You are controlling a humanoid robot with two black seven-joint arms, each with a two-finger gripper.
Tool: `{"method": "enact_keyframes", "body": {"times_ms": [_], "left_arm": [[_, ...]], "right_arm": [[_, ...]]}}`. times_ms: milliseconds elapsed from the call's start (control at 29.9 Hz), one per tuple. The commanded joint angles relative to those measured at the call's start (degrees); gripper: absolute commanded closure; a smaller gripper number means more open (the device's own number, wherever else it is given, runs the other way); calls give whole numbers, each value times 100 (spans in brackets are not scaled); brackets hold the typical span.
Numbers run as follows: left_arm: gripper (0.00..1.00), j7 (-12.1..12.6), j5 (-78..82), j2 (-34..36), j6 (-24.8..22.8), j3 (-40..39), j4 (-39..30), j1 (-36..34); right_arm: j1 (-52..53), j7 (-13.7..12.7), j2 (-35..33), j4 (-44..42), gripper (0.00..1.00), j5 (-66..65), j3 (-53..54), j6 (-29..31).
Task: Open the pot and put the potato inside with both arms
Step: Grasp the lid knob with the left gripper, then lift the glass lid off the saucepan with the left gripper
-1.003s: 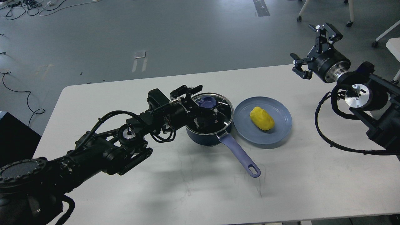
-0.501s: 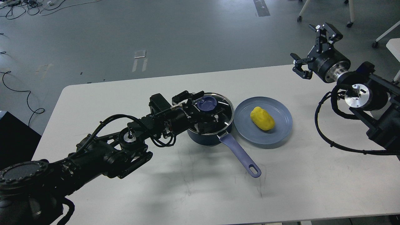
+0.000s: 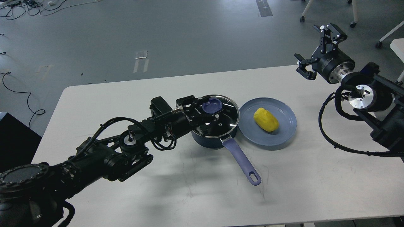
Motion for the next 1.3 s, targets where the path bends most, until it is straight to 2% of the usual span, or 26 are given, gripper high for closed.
{"method": "enact_keyframes", "body": {"times_ms": [0,368,535,668,936,1136,1270], "left_arm": [[49,-3,1,1,7,0,119,-9],[49,-144,-43,141,34,-27,13,-97],[48,-188,-69,352,25,-18,-153,-360],[48,-188,-455,642,-1,-27,-557,-641],[48,-188,-588,844,7,-53,-611,-1011],[48,-188,-605,1389,51,-79,-628,-1020],[48,-188,-772,2029,192,-97,-856,-915]], "right_arm": [[-43,7,0,0,0,0,0,-8],[-43,16,0,-9,0,0,-9,-69],[-43,16,0,9,0,0,0,-69],[-16,16,0,9,0,0,0,-69],[28,16,35,-9,0,-9,0,-69],[36,16,35,-18,0,-9,0,-69],[45,16,35,-18,0,-9,0,-69]]}}
